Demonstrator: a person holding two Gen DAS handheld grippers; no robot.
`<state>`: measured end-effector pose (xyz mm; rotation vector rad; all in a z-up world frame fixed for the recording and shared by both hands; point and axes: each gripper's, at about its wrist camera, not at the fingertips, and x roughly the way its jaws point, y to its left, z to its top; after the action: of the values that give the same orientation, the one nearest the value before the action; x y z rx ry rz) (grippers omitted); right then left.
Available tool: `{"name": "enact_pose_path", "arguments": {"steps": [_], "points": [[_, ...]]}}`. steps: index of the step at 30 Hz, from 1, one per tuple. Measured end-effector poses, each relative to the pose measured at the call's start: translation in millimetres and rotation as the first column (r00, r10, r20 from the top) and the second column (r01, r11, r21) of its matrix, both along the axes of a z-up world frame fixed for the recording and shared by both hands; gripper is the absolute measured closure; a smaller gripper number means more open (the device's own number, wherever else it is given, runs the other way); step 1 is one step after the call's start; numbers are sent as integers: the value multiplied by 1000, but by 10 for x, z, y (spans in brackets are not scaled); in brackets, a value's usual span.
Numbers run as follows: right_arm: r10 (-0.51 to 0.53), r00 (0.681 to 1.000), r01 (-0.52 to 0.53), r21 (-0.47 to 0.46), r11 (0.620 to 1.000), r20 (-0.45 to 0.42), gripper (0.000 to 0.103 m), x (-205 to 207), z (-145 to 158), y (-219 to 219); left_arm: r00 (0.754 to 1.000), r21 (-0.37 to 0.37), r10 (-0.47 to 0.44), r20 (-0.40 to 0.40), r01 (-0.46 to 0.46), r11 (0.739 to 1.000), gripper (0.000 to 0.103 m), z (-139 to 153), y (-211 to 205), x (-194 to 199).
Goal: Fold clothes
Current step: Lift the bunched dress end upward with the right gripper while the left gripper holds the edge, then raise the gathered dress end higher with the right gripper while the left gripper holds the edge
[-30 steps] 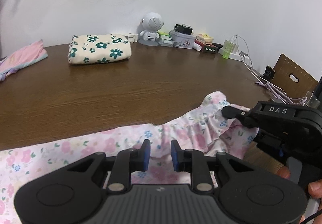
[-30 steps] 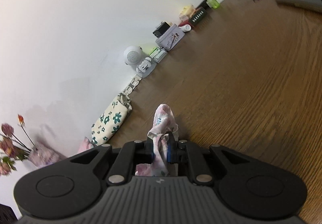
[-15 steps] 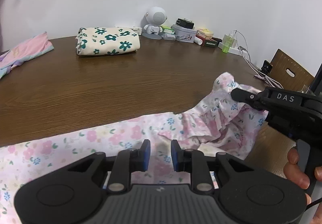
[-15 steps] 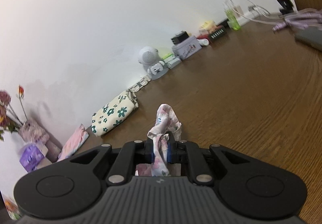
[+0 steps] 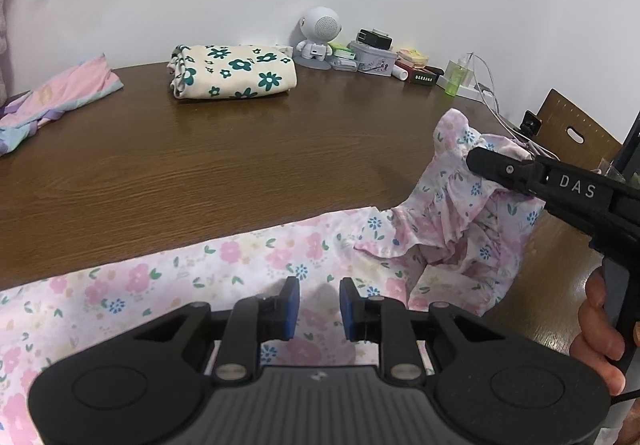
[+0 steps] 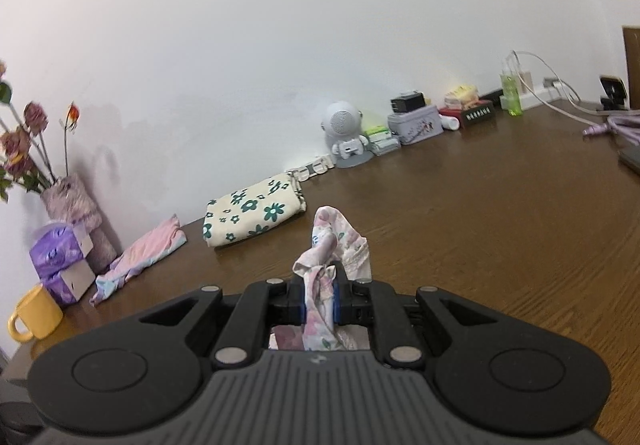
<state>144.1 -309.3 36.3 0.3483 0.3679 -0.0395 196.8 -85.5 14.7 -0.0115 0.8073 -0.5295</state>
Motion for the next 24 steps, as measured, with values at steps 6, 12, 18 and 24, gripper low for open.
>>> {"name": "enact_pose_path", "arguments": {"steps": [6, 12, 18, 24], "points": [[56, 998, -55, -95, 994, 8, 93, -44, 38, 197, 999, -58, -11, -47, 9, 998, 83, 33, 130, 24], [96, 995, -90, -155, 984, 28, 93, -104, 78, 322, 998, -85, 36, -56, -41, 996, 83, 150, 200, 175], [119, 992, -107, -223, 969, 41, 92, -128, 93, 443, 994, -84, 71, -78, -78, 993, 83, 150, 202, 326], [144, 988, -124, -283, 951, 51, 93, -153, 104, 558, 993, -70, 82, -90, -88, 994, 83, 111, 249, 379]]}}
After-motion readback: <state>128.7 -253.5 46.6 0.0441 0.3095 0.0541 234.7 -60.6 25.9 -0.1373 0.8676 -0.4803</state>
